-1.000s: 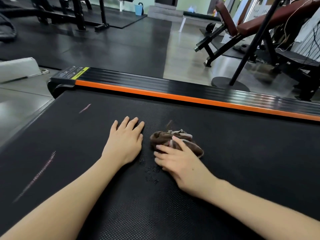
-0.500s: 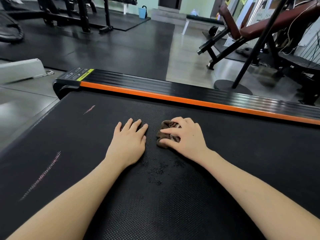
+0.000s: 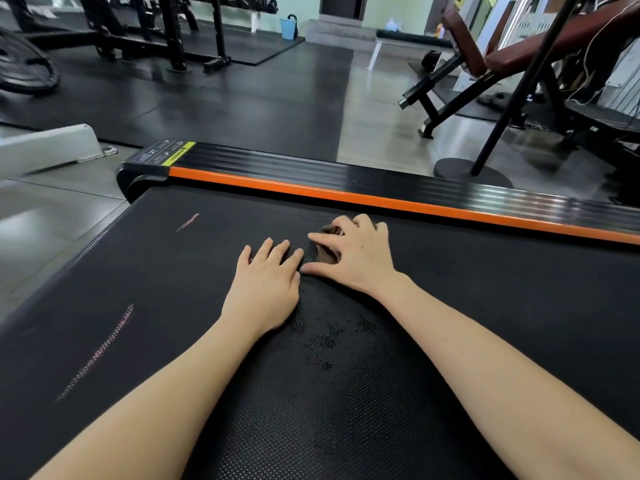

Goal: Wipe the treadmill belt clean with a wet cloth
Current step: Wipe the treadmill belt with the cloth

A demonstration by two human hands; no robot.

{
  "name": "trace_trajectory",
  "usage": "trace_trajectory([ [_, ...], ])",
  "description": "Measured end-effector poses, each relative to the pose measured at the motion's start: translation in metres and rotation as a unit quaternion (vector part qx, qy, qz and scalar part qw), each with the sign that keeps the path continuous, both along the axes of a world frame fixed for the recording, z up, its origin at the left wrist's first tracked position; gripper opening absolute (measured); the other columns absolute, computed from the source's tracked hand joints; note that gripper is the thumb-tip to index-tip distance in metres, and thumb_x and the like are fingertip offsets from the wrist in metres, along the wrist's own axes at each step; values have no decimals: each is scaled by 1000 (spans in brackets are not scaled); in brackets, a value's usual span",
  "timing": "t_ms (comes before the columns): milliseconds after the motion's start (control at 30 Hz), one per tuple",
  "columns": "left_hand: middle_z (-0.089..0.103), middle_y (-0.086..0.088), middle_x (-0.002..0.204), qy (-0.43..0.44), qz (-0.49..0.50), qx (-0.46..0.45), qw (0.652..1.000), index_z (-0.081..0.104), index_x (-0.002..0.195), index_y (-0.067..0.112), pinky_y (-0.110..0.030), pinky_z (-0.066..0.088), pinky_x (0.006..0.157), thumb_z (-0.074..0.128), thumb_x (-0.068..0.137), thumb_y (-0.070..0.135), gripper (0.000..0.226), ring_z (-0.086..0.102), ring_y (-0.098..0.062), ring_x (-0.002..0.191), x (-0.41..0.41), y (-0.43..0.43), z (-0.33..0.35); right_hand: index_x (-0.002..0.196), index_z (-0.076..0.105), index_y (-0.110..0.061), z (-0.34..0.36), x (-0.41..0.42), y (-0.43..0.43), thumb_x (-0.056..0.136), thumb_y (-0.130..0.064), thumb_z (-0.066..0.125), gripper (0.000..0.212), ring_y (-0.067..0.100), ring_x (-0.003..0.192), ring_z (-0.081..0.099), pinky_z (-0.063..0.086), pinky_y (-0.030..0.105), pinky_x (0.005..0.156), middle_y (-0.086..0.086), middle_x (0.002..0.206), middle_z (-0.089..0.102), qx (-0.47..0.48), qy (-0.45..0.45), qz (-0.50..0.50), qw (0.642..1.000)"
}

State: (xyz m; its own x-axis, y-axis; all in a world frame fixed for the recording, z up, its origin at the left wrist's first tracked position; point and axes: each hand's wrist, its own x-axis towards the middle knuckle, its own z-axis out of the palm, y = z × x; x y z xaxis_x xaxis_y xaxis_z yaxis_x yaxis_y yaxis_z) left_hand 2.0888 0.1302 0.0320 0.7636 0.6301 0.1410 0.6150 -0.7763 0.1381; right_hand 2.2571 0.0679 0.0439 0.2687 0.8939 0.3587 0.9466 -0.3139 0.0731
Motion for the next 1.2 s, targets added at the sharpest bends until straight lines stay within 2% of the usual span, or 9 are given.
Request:
trace_trajectory([
  [133, 16, 3, 158, 3, -1, -4, 1000, 20, 149, 29, -43, 4, 117, 23, 102, 34, 48, 6, -19, 146, 0, 2, 0, 128, 57, -39, -1, 22, 5, 89, -61, 44, 47, 25, 100, 53, 30, 33, 73, -5, 112, 61, 34, 13, 23, 999],
  [300, 14, 3, 158, 11, -1, -4, 1000, 18, 150, 29, -43, 3, 117, 21, 102, 35, 49, 5, -19, 146, -1, 2, 1, 124, 61, -33, -1, 17, 8, 94, -52, 43, 40, 22, 101, 51, 35, 35, 74, -4, 113, 58, 35, 50, -40, 997],
  [433, 13, 2, 158, 9, -2, -4, 1000, 18, 150, 29, -43, 3, 117, 22, 102, 34, 49, 5, -20, 146, -1, 1, 1, 103, 72, -32, -3, -16, -46, 90, -51, 41, 38, 22, 80, 54, 37, 31, 63, -7, 93, 62, 87, 34, 55, 994],
  [567, 14, 2, 158, 6, -2, 0, 1000, 18, 150, 28, -44, 3, 117, 22, 102, 34, 49, 5, -21, 146, -1, 1, 0, 104, 72, -34, -9, -25, -95, 89, -49, 45, 34, 16, 73, 50, 39, 30, 58, -10, 91, 62, 68, 23, 172, 983],
  [833, 16, 1, 158, 11, -3, -4, 1000, 20, 150, 28, -44, 4, 117, 21, 102, 33, 48, 6, -21, 146, -2, 2, 1, 119, 65, -34, 2, 31, -1, 96, -46, 45, 33, 23, 103, 49, 41, 39, 85, -4, 115, 58, 41, 103, -99, 989],
  [967, 16, 0, 158, 8, -5, -1, 1000, 21, 150, 27, -45, 5, 117, 23, 102, 32, 48, 7, -22, 145, 0, 2, 0, 101, 72, -31, -3, -24, -56, 87, -47, 42, 37, 28, 80, 55, 49, 40, 66, -4, 95, 64, 82, 60, 72, 992],
  [1033, 17, -1, 157, 5, -7, 3, 1000, 21, 150, 26, -45, 5, 116, 25, 102, 32, 49, 8, -22, 145, -1, 3, 0, 99, 72, -30, -5, -51, -92, 86, -46, 45, 34, 23, 74, 53, 43, 33, 59, -6, 91, 64, 66, 68, 186, 978],
  [1100, 18, -1, 157, 1, -6, 6, 1000, 21, 150, 26, -45, 5, 116, 25, 101, 32, 49, 8, -23, 145, -2, 2, 0, 98, 73, -31, -1, -48, -98, 86, -45, 46, 33, 22, 73, 53, 40, 32, 59, -7, 90, 64, 44, 65, 211, 974],
  [1200, 18, 0, 157, 6, -5, 5, 1000, 21, 150, 26, -44, 5, 116, 23, 102, 33, 49, 8, -22, 145, -2, 2, 0, 102, 71, -34, 7, -9, -50, 89, -47, 44, 33, 27, 88, 56, 43, 38, 69, -4, 98, 64, 54, 51, 59, 995],
])
